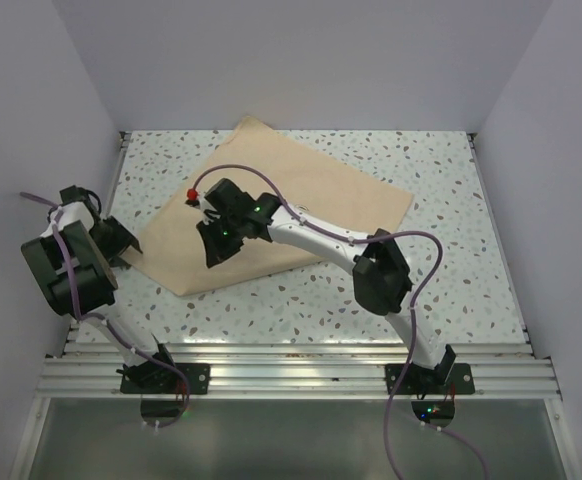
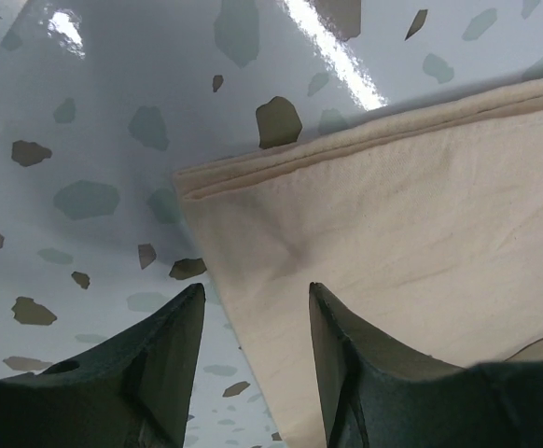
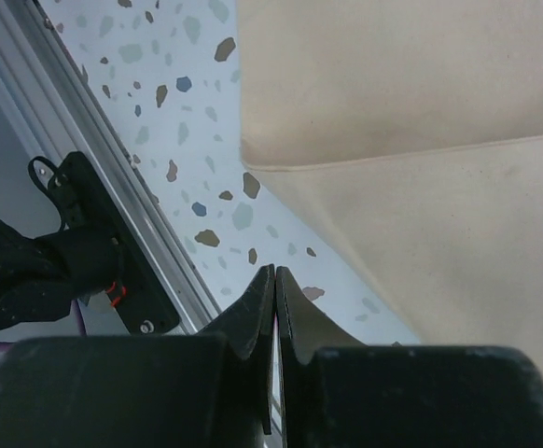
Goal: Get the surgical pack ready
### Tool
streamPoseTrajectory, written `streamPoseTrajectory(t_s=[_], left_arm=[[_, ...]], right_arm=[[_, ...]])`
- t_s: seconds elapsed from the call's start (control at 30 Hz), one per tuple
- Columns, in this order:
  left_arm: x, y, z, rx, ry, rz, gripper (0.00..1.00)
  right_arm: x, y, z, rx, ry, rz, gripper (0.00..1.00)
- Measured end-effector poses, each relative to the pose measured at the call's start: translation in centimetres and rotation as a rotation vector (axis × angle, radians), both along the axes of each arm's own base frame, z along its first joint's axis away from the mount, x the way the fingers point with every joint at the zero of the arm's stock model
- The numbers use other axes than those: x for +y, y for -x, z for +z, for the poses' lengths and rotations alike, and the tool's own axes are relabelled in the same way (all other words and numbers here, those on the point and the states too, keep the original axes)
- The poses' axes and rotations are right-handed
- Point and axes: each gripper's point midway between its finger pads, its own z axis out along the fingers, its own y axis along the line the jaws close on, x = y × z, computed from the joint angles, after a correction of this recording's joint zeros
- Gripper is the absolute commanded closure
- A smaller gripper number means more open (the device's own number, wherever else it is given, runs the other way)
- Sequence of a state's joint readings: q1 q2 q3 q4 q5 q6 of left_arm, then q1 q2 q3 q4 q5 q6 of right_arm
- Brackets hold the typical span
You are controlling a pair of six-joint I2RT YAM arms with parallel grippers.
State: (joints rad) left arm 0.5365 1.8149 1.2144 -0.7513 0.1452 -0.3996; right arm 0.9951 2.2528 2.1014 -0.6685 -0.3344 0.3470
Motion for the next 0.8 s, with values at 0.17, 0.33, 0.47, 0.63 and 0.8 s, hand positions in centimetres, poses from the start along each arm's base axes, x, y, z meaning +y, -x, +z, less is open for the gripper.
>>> streamPoseTrajectory(t_s=[0.17,0.33,0.47,0.63,0.8], left_arm=[[-0.6,0.2,-1.6,0.021,0.041,-0.007,0.50],[-0.6,0.1,-1.6,0.015,0.050,-0.012,0.60],[-0.4,0.2,-1.7,0.021,0.047,-0.018,0.73],[-0.3,0.2,-1.8,0.023,0.042,-0.022,0.86],[-0.3,0.2,-1.9,0.022,0.041,-0.023,1.00]], right_arm=[[-0.5,0.7,-1.1,0.012,0.041,0.007,0.98],[-0.3,1.2,-1.4,0.010,0.048,0.022,0.98],[-0.2,1.4,-2.5,0.020,0.066,0.026,0.98],[-0.3,1.2,-4.5,0.026,0.104,0.017,0.99],[-0.5,0.9,-6.1,0.028,0.139,0.004,1.00]])
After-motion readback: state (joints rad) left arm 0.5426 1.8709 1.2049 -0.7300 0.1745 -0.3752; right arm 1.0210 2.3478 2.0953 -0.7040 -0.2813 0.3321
